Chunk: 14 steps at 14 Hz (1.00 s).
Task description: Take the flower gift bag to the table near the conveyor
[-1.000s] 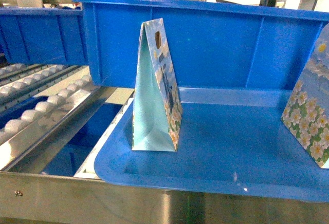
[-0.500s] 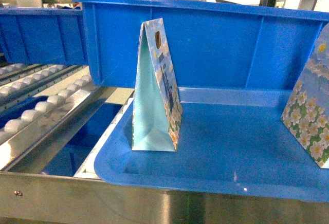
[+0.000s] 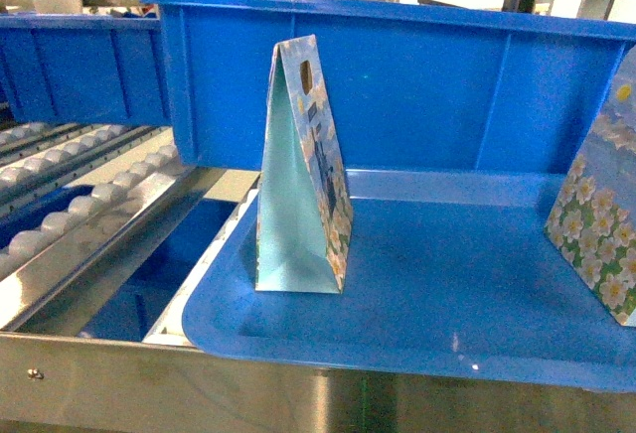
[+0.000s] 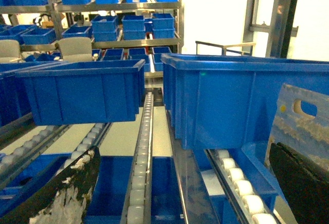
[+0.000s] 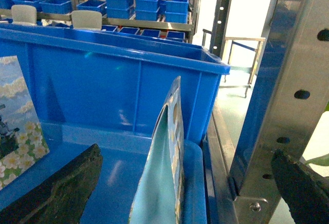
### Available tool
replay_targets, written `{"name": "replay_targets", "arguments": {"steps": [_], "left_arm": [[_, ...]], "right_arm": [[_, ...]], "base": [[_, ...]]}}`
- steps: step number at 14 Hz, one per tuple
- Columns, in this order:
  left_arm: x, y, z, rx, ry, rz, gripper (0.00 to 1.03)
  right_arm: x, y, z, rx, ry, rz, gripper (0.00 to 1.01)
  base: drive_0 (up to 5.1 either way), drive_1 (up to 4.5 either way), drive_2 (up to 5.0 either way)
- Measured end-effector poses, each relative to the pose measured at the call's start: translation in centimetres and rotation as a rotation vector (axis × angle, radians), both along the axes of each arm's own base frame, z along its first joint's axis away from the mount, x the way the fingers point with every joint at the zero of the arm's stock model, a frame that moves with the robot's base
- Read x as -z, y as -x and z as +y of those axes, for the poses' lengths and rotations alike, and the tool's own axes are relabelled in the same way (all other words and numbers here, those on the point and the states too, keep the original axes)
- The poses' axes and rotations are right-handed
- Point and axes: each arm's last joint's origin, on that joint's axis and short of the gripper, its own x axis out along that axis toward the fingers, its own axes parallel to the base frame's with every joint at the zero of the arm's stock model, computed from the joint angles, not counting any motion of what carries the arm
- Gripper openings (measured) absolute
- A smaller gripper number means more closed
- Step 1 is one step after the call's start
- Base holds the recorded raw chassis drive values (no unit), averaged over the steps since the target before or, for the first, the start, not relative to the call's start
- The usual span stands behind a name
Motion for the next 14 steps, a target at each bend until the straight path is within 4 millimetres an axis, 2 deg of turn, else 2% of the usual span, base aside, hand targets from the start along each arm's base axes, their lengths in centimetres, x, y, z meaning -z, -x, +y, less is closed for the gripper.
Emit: {"name": "replay_targets", "arguments": {"steps": [5, 8, 11, 14], "left_arm": [[0.2, -0.1, -0.1, 0.001, -0.007, 0.017, 0.98], [0.2, -0.1, -0.1, 0.001, -0.007, 0.016, 0.98], [0.2, -0.1, -0.1, 0.001, -0.007, 0.016, 0.98], [0.2, -0.1, -0.1, 0.001, -0.007, 0.015, 0.98]], "right_arm": [[0.0, -0.3, 0.0, -0.006, 0.011, 0.003, 0.98], [-1.6, -1.7, 0.4, -0.028, 0.004, -0.037, 0.98], [-2.8, -4.2, 1.1, -0.045, 0.003, -0.054, 0.98], [-2.0, -7.6, 1.3, -0.059, -0.026, 0.073, 0.98]], "base": [[0.0, 0.00, 0.0], [0.0, 0.00, 0.0], [0.0, 0.00, 0.0], [0.0, 0.00, 0.0]]}}
